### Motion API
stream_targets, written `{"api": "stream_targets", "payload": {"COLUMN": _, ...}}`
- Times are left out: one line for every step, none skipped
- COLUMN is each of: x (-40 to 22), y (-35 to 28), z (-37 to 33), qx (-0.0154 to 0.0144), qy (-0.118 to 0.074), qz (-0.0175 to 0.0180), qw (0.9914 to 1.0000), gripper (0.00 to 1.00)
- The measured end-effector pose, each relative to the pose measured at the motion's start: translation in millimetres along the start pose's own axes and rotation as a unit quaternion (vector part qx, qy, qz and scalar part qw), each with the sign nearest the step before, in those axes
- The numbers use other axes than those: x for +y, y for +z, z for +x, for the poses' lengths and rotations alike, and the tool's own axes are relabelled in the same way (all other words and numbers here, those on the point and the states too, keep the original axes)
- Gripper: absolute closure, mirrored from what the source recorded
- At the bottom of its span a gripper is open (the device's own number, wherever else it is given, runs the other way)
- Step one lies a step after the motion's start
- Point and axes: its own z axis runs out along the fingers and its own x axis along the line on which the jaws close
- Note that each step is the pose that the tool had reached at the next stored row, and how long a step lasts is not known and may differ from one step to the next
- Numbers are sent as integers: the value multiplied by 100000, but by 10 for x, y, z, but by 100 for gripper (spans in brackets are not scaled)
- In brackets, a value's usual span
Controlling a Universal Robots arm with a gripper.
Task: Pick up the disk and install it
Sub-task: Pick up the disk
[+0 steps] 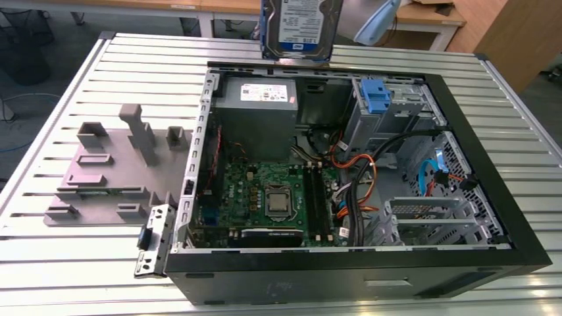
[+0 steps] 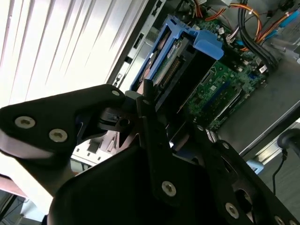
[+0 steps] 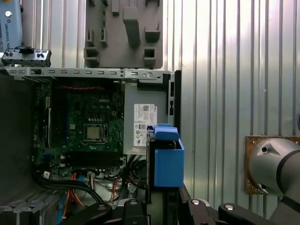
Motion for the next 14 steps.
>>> {"api": "stream_targets", "payload": {"x": -41, "y": 0, "z": 0, "qx": 0, "qy": 0, "qz": 2, "qw": 100000, "gripper": 65}}
{"api": "stream_targets", "payload": {"x": -80, "y": 0, "z": 0, "qx": 3, "qy": -1, "qz": -1, "qw": 100000, "gripper": 65}}
{"api": "stream_targets", "payload": {"x": -120, "y": 0, "z": 0, "qx": 0, "qy": 2, "qz": 2, "qw": 100000, "gripper": 65}}
{"api": "stream_targets", "payload": {"x": -163, "y": 0, "z": 0, "qx": -1, "qy": -1, "qz": 1, "qw": 100000, "gripper": 65}}
{"api": "stream_targets", "payload": {"x": -198, "y": 0, "z": 0, "qx": 2, "qy": -2, "qz": 1, "qw": 100000, "gripper": 65}}
{"api": "stream_targets", "payload": {"x": -227, "y": -1, "z": 0, "qx": 7, "qy": -2, "qz": -3, "qw": 100000, "gripper": 65}}
{"api": "stream_targets", "payload": {"x": -249, "y": -1, "z": 0, "qx": 6, "qy": 1, "qz": -2, "qw": 100000, "gripper": 65}}
{"api": "stream_targets", "payload": {"x": -264, "y": 0, "z": 0, "qx": 4, "qy": -2, "qz": -1, "qw": 100000, "gripper": 65}}
{"api": "stream_targets", "payload": {"x": -269, "y": 0, "z": 1, "qx": 1, "qy": -4, "qz": 3, "qw": 100000, "gripper": 65}}
{"api": "stream_targets", "payload": {"x": -269, "y": 0, "z": 1, "qx": -3, "qy": -1, "qz": 3, "qw": 100000, "gripper": 65}}
{"api": "stream_targets", "payload": {"x": -269, "y": 0, "z": 0, "qx": 0, "qy": 2, "qz": 3, "qw": 100000, "gripper": 65}}
{"api": "stream_targets", "payload": {"x": -270, "y": 0, "z": 0, "qx": 4, "qy": 4, "qz": 0, "qw": 100000, "gripper": 65}}
{"api": "stream_targets", "payload": {"x": -270, "y": 0, "z": 0, "qx": 4, "qy": 3, "qz": 1, "qw": 100000, "gripper": 65}}
{"api": "stream_targets", "payload": {"x": -270, "y": 0, "z": 0, "qx": 2, "qy": 1, "qz": 2, "qw": 100000, "gripper": 65}}
